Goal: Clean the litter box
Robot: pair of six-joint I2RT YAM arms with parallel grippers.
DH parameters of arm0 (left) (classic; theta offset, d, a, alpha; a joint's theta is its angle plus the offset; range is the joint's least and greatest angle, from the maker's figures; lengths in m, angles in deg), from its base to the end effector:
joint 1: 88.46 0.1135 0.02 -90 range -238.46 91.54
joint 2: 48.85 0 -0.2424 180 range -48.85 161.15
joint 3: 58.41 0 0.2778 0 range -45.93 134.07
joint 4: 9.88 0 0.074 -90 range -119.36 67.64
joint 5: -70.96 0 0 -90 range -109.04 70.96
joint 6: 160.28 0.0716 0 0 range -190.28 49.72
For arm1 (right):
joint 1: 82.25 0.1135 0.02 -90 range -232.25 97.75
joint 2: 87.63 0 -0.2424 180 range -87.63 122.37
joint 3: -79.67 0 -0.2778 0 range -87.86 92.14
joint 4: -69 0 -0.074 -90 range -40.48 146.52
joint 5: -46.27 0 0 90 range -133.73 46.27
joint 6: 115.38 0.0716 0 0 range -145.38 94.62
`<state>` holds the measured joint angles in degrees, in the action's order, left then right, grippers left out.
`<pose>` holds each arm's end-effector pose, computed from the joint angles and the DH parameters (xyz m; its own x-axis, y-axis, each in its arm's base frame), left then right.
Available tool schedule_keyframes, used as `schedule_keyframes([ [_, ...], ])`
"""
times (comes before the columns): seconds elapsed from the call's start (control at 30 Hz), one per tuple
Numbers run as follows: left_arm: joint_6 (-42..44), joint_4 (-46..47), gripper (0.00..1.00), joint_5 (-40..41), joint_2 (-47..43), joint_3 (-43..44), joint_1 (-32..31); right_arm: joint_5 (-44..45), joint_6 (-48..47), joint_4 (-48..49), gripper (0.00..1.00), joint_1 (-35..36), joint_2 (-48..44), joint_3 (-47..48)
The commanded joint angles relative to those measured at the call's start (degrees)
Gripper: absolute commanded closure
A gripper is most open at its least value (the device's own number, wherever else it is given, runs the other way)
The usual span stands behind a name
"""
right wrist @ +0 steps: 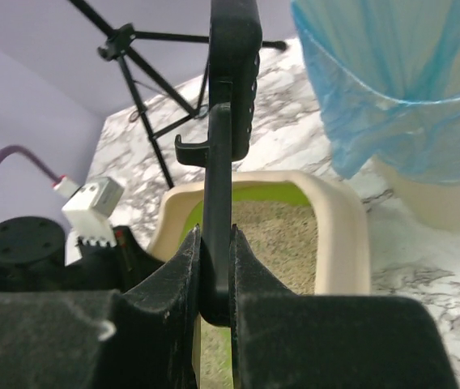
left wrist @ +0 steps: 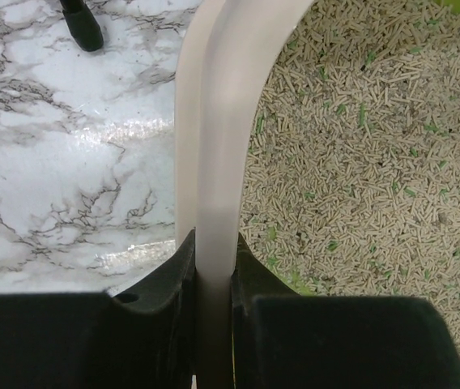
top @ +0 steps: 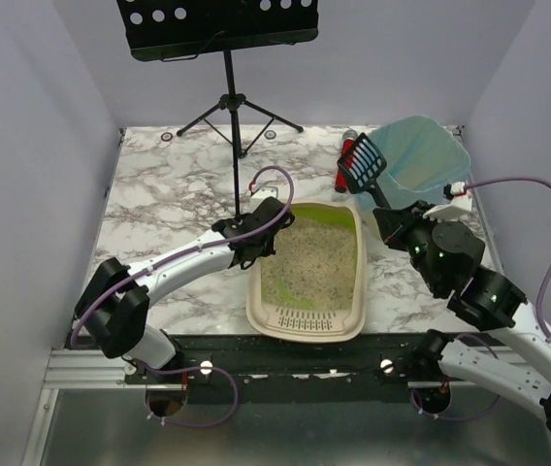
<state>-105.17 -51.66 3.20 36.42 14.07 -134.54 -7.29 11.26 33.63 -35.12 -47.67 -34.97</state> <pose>0.2639 -0.2349 0.1793 -0.7579 0.0238 -0.6519 0.0987 0.9920 -0.0786 0.1773 0.1285 0.3656 -0.2089 0.4807 -0.8517 -0.0834 0.8589 0.5053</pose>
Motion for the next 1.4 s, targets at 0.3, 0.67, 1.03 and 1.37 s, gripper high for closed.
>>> schedule_keyframes([
  [0.3,-17.1,-8.2,1.0,-7.4,6.0,-0.9,-0.3,-36.1,-5.4,-25.6,0.99,-0.1,11.5,6.6],
  [0.67,-26.4,-21.8,1.0,-0.6,10.6,5.4,-1.2,-21.5,14.0,-48.8,0.99,-0.1,17.7,15.4],
  [1.03,-31.2,-24.1,1.0,-2.6,12.8,10.6,-3.2,-12.5,30.8,-59.0,0.99,-0.1,29.8,24.1],
  [1.37,-32.1,-25.7,1.0,-1.7,14.7,14.1,-4.8,-18.7,24.6,-38.8,0.99,-0.2,31.8,17.9],
])
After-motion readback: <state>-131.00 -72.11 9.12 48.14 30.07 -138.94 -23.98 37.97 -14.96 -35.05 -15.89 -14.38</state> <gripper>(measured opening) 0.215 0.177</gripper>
